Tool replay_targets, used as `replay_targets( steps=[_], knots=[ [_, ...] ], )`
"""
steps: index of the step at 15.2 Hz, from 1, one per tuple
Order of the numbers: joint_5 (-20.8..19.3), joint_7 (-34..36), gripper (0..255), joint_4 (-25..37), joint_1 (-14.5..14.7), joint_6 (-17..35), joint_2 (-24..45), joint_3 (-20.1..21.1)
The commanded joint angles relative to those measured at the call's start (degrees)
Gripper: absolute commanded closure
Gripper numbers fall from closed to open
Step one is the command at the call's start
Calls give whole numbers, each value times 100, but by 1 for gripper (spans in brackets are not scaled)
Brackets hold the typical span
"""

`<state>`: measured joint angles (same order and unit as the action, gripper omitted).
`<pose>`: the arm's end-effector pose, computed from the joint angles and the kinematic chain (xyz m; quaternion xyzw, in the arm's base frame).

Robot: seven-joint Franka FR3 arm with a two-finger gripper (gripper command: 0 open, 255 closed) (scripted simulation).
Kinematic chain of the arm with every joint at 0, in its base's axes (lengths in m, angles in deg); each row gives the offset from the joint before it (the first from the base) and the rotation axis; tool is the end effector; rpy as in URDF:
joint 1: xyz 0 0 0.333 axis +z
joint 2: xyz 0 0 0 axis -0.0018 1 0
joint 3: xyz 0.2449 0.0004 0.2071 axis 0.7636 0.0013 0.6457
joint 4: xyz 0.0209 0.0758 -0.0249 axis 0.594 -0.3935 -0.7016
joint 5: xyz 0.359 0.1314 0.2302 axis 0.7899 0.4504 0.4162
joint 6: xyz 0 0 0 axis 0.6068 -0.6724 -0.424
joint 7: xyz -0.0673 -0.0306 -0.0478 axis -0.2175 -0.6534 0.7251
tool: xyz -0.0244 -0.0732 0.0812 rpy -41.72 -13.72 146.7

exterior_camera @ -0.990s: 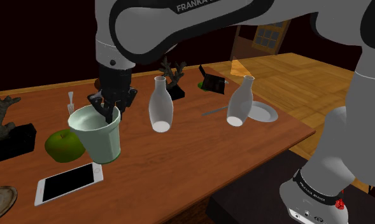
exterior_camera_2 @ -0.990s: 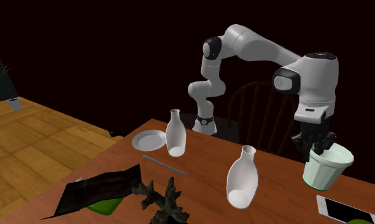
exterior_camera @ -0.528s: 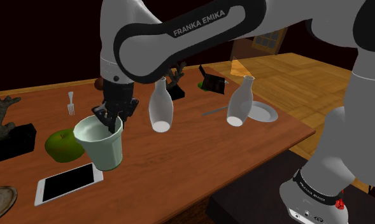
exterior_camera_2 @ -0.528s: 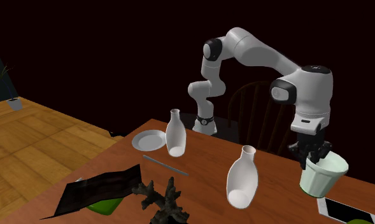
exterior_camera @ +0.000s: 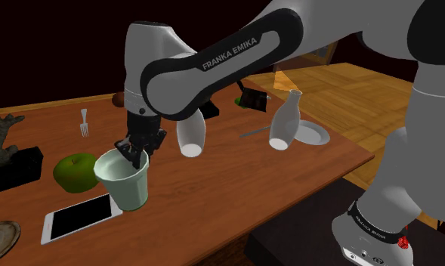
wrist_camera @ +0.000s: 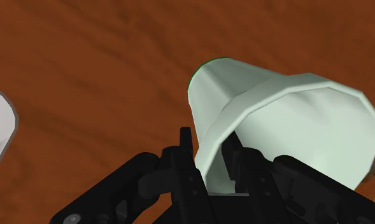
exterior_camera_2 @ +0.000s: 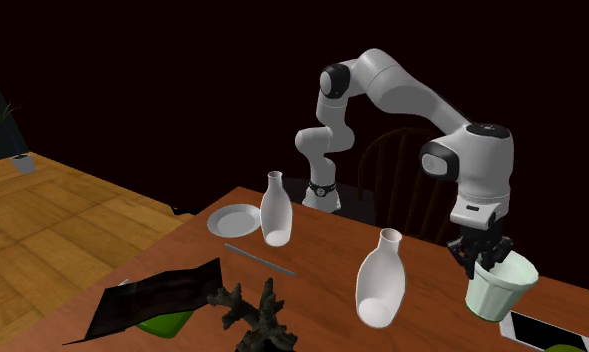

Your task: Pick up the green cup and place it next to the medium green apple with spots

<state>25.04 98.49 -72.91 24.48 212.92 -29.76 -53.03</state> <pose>0.5627 0.4308 0.3542 -0.9908 -0.0808 -0.0487 0.0973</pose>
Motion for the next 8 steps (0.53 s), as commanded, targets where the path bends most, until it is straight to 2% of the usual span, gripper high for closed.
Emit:
replay_targets(
  steps=[1, 7, 8],
  knots=[
    [-7, 2, 255, 1, 5, 38, 29, -2],
    [-7, 2, 255, 2, 5, 37, 29, -2],
    [-6, 1, 0, 0, 4, 37, 27, -2]
  ],
)
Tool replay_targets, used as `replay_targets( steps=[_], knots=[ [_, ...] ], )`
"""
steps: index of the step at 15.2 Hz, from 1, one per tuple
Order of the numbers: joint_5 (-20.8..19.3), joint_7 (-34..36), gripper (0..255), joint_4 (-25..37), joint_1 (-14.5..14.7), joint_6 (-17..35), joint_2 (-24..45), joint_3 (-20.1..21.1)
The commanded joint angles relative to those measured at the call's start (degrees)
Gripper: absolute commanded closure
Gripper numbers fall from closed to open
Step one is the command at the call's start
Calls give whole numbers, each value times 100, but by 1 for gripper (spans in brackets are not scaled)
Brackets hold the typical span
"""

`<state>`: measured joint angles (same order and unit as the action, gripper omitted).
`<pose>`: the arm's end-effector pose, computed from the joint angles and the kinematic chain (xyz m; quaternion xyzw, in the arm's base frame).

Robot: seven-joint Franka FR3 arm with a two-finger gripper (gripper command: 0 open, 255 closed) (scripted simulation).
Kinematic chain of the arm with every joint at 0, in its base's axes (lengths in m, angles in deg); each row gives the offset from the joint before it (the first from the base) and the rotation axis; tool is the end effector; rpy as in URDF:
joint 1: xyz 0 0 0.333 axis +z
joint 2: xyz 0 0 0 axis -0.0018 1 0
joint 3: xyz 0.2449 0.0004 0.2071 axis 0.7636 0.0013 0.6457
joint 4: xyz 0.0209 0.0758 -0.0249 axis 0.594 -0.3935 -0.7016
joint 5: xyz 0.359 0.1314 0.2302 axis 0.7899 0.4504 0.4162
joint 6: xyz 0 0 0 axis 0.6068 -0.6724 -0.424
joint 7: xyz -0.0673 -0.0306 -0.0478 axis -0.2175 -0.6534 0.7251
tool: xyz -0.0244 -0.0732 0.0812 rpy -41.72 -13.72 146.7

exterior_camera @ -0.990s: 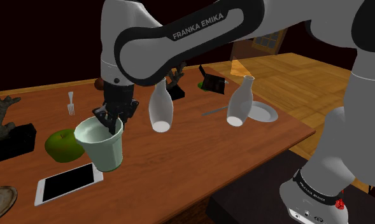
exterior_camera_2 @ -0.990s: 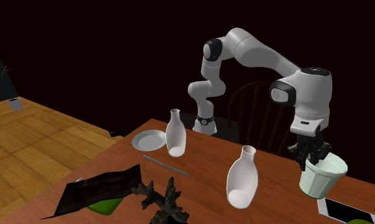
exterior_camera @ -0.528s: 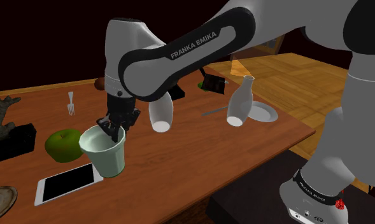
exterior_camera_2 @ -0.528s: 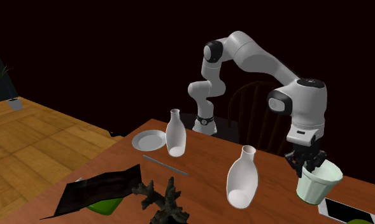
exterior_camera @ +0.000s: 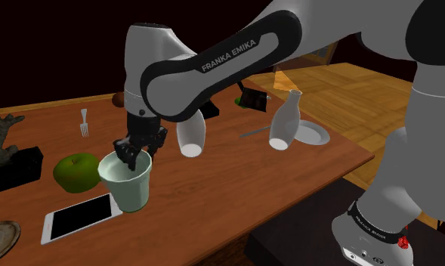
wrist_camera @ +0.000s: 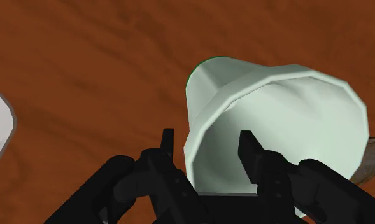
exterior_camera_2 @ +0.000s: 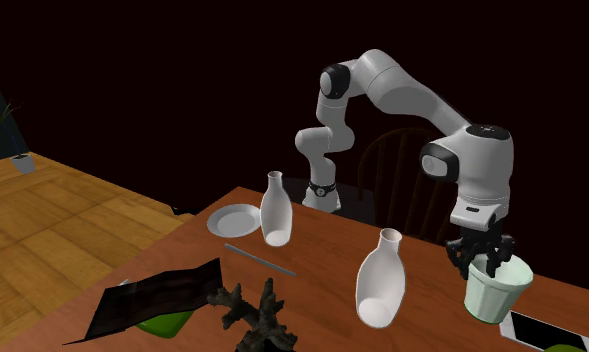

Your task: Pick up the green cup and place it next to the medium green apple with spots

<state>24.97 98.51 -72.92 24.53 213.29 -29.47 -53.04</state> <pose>0.5630 0.4315 0.3513 -0.9907 -0.0809 -0.0493 0.0977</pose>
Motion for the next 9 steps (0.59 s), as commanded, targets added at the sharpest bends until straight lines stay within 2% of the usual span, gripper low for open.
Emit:
replay_targets(
  steps=[1, 5, 9],
  knots=[
    [0, 0, 0, 0, 0, 2, -2, 0],
    [0, 1, 0, 3, 0, 0, -1, 0],
    [104, -64, 0, 131, -88, -555, -431, 22]
  ],
)
